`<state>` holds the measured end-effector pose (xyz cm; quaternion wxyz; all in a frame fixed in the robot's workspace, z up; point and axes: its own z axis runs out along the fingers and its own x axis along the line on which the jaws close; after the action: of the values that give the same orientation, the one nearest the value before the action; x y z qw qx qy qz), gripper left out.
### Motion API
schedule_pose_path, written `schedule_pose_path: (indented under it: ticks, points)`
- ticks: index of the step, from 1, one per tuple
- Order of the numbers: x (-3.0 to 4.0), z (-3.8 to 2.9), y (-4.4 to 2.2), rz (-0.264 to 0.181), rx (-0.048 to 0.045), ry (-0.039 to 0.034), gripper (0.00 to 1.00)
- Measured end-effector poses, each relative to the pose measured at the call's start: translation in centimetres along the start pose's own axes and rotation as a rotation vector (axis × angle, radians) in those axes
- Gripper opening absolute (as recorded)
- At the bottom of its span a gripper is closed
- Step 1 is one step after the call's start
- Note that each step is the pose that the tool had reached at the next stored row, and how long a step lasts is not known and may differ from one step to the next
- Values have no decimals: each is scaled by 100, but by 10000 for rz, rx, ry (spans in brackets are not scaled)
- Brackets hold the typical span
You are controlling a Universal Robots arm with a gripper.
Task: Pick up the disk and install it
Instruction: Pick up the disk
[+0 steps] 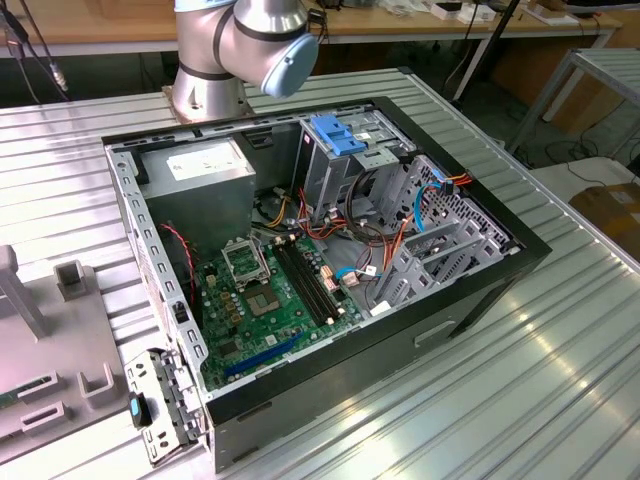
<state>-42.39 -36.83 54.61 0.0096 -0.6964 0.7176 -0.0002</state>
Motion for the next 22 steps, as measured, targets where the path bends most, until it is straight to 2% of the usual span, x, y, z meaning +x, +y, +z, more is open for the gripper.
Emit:
schedule_pose_path:
  ticks: [7, 13, 19, 22]
  points:
    - [-9, 5, -312, 0, 0, 0, 37]
    - [-12, 6, -400, 0, -1, 0, 37]
    - [-17, 8, -558, 0, 0, 0, 37]
    - [-21, 12, -691, 0, 0, 0, 37]
